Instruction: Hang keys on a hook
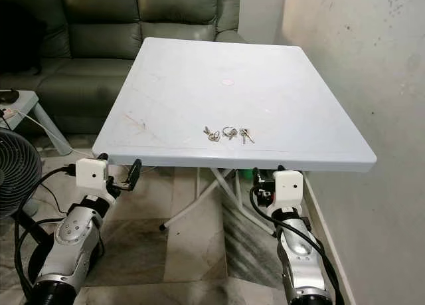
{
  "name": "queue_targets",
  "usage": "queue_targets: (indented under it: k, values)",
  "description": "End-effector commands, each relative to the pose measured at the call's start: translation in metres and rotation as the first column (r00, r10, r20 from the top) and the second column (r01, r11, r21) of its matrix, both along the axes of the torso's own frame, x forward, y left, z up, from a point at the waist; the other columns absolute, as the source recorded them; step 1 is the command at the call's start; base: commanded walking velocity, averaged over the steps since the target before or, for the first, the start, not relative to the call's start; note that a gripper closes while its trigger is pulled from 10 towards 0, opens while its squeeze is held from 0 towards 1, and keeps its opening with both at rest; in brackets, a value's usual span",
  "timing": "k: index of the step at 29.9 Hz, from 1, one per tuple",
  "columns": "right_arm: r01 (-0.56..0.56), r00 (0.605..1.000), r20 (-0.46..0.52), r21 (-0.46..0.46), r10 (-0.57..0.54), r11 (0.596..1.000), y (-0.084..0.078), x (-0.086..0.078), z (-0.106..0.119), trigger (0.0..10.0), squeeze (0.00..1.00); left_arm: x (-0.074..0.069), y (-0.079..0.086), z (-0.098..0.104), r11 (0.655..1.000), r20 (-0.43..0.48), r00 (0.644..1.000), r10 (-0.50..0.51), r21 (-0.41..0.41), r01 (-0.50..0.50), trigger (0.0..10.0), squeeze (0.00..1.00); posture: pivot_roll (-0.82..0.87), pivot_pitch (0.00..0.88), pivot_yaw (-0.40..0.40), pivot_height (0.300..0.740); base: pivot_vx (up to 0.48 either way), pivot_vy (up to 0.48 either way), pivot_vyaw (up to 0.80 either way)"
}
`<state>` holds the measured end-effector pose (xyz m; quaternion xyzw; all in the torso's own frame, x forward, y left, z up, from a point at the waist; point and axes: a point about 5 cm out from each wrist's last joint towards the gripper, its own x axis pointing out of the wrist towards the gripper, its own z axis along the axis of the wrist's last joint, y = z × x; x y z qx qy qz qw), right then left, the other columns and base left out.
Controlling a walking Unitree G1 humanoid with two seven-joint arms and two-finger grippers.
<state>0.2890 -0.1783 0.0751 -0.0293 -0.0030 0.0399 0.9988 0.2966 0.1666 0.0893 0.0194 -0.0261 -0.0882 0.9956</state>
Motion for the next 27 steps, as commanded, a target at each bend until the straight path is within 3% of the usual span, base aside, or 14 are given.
queue_targets:
  k: [1, 10, 23, 27]
  values:
    - [-0.002, 1.000, 0.021, -0.003, 0.002, 1.000, 0.000, 0.003, 0.007, 10.0, 0.00, -0.002, -0.003, 0.003, 1.000, 0.008, 1.000, -0.022, -0.001, 0.022, 10.0, 0.00, -0.01, 0.000, -0.024, 0.740, 0.296, 0.000, 0.00]
    - [-0.028, 0.999, 0.019, 0.002, 0.028, 1.000, 0.009, 0.002, 0.006, 10.0, 0.00, -0.002, -0.011, 0.005, 0.997, 0.024, 0.997, -0.069, 0.048, 0.068, 10.0, 0.00, -0.01, 0.000, -0.020, 0.740, 0.384, 0.000, 0.00]
    - [-0.025, 1.000, 0.015, -0.003, 0.025, 1.000, 0.007, 0.001, 0.005, 10.0, 0.00, 0.000, -0.012, 0.007, 0.998, 0.022, 0.999, -0.048, 0.035, 0.048, 10.0, 0.00, -0.02, 0.000, -0.019, 0.740, 0.401, 0.000, 0.00]
    - [-0.027, 1.000, 0.012, -0.008, 0.027, 1.000, 0.006, 0.001, 0.004, 10.0, 0.00, -0.001, -0.013, 0.008, 0.999, 0.037, 0.999, -0.032, 0.009, 0.032, 10.0, 0.00, -0.02, 0.000, -0.021, 0.740, 0.000, 0.000, 0.00]
